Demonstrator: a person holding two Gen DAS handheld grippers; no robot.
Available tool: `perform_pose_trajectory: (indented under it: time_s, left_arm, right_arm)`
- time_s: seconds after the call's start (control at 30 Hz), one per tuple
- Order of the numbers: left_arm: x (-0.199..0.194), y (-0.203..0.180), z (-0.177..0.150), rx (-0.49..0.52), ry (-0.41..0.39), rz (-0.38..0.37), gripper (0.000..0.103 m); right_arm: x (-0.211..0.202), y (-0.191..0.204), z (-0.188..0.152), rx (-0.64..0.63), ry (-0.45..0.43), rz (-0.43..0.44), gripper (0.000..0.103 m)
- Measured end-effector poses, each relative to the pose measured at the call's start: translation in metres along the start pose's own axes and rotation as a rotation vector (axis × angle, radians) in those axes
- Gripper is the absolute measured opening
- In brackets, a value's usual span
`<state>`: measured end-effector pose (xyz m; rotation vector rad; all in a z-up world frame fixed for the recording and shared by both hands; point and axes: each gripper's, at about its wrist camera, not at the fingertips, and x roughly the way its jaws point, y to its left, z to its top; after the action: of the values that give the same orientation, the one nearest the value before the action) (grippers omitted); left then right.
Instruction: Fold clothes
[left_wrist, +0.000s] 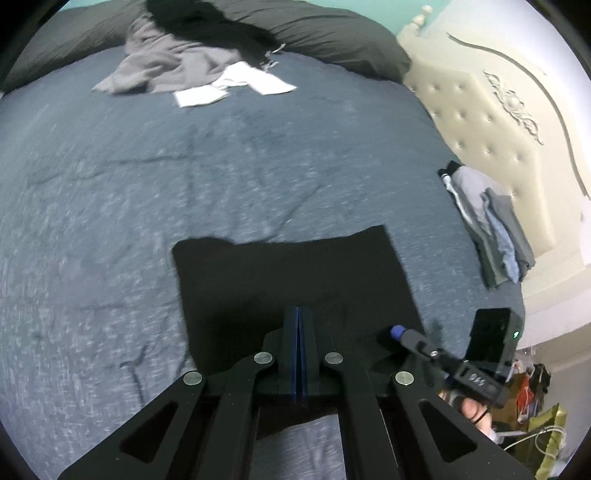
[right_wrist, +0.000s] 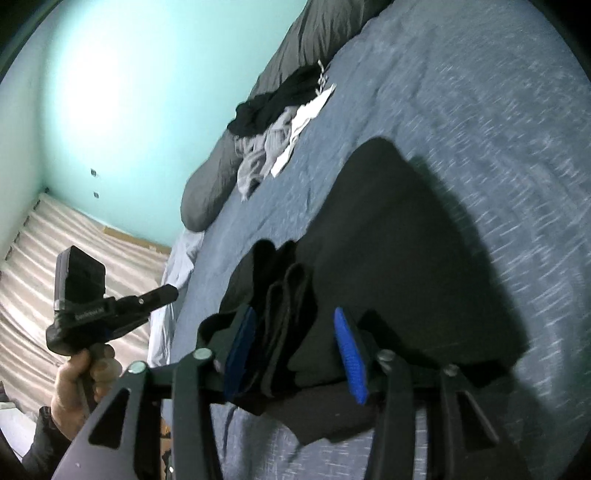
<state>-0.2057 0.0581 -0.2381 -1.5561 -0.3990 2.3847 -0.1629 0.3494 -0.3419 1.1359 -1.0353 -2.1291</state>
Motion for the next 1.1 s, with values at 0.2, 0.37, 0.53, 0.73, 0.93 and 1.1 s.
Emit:
perform_pose_trajectory:
  time_s: [0.2,0.37,0.53,0.73,0.93,1.1]
  left_arm:
    - [0.012,0.018,-0.014,-0.017,0.017,-0.002,0.000]
    - [0.027,0.022,-0.025,-0.012,0.044,-0.017,0.000]
    - [0.036,0.024,-0.034,-0.013,0.051,-0.029,0.000]
    - [0.038,0.019,-0.041,0.017,0.061,-0.030,0.000]
    - [0.039,0.019,-0.043,0.021,0.063,-0.038,0.000]
    - [0.037,0.021,-0.043,0.020,0.065,-0.045,0.000]
  right_arm:
    - [0.016,0.010,-0.003,0.018,0.055,0.001,0.060]
    - [0.024,0.013,-0.004,0.040,0.099,-0.001,0.063]
    - [0.039,0.018,-0.004,0.032,0.151,-0.027,0.066]
    - [0.050,0.020,0.000,0.058,0.196,-0.032,0.066]
    - [0.050,0.021,0.008,0.086,0.198,0.003,0.067]
    - [0.070,0.030,0.008,0.046,0.264,-0.061,0.067]
